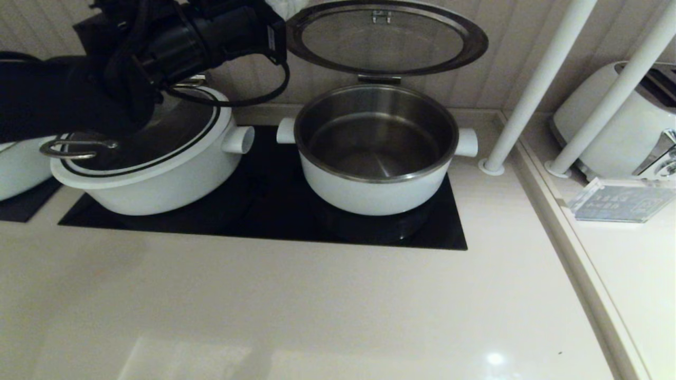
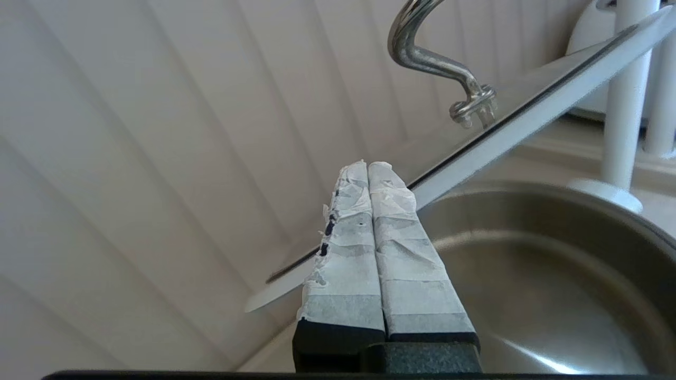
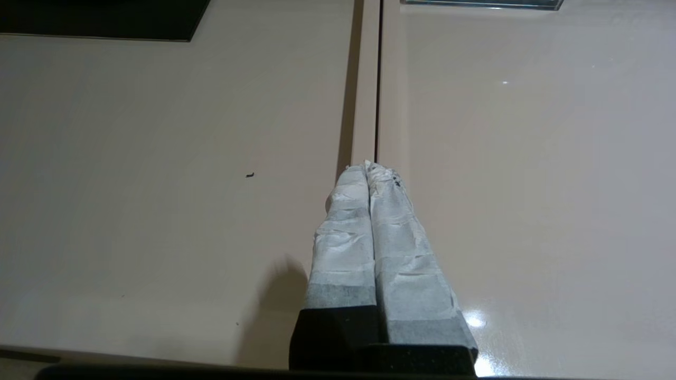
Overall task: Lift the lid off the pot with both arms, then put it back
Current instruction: Close the pot lid
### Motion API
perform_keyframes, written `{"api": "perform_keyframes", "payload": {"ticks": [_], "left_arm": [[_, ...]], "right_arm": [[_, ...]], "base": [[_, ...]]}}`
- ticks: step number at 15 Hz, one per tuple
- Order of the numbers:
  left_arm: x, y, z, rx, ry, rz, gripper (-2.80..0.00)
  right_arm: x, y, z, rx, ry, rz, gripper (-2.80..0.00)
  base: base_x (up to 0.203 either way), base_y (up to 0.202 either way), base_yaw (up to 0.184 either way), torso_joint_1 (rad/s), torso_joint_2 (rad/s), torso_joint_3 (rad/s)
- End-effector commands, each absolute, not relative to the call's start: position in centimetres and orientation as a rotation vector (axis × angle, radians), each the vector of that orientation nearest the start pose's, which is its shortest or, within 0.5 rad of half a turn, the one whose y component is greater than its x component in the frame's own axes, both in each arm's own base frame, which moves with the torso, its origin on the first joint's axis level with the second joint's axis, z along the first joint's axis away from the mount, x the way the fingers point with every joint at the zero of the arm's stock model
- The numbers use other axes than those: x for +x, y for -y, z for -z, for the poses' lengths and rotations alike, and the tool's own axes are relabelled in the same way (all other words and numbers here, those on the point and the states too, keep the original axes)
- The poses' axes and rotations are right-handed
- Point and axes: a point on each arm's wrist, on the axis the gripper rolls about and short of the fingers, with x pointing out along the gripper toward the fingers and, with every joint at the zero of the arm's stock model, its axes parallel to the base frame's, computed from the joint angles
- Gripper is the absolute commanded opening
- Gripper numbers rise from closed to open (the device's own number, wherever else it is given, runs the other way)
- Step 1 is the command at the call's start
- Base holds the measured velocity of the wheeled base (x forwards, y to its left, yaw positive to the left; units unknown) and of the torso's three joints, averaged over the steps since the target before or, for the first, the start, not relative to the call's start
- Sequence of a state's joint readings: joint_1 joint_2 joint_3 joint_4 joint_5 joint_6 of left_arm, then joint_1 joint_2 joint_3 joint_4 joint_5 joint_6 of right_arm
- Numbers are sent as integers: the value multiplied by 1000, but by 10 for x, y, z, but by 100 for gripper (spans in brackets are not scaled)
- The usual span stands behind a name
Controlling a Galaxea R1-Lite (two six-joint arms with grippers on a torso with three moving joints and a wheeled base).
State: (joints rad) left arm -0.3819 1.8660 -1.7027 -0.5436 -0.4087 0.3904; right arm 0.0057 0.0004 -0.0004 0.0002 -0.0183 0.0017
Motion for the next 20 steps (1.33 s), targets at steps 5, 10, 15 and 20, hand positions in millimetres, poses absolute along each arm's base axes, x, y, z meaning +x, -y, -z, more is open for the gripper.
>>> {"api": "perform_keyframes", "payload": {"ticks": [5, 10, 15, 20], "left_arm": [[325, 140, -358, 375, 525, 697, -280], [322, 139, -347, 374, 518, 698, -280], [321, 139, -336, 376, 496, 704, -280], [320, 138, -322, 376, 492, 705, -280]], "right_arm": [[-23, 1, -76, 2, 1, 12, -280], [-23, 1, -76, 2, 2, 12, -280], [-23, 1, -75, 2, 0, 12, -280], [-23, 1, -76, 2, 0, 12, -280]], "base": [[0, 0, 0, 0, 0, 0], [0, 0, 0, 0, 0, 0], [0, 0, 0, 0, 0, 0], [0, 0, 0, 0, 0, 0]]}}
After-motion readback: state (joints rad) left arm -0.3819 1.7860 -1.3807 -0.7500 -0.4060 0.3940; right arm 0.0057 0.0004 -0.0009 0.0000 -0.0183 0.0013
